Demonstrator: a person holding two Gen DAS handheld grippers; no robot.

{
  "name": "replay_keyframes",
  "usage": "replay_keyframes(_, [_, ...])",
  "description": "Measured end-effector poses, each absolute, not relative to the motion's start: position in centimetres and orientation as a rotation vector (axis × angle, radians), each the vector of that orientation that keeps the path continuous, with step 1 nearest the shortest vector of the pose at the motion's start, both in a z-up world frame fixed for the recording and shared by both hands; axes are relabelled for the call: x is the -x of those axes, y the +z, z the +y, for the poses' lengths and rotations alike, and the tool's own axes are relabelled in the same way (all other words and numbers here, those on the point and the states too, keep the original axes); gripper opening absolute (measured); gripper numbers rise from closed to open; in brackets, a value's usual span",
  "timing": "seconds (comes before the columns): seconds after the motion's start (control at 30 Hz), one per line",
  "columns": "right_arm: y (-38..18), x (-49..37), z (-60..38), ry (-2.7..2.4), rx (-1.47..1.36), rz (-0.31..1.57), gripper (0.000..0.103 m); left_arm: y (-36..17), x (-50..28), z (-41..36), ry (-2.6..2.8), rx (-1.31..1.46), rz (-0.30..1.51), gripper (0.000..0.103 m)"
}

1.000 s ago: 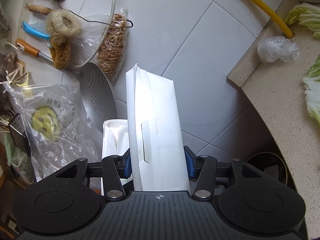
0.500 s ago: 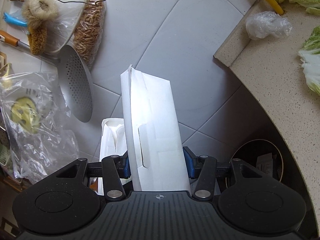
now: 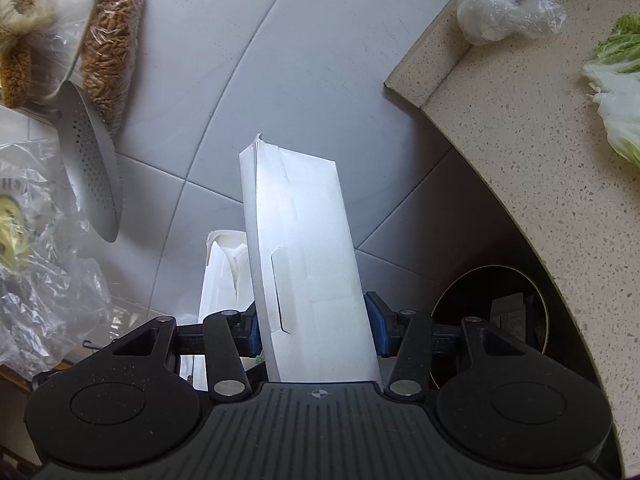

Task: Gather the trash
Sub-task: 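Carry both foam boxes down over the black trash bin with both grippers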

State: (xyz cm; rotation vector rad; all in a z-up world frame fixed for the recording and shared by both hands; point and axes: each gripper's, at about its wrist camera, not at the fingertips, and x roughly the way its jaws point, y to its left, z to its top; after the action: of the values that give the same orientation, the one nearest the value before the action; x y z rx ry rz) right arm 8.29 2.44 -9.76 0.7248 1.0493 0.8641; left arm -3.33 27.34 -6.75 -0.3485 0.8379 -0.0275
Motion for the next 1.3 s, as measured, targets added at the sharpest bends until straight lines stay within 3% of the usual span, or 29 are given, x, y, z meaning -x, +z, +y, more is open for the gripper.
replay_keyframes(1.3, [-13.6,-12.2,4.1,0.796,-0.564,1.177,0.055,-12.1,-0.3,28.2,0.100,0.354,0.990,0.038])
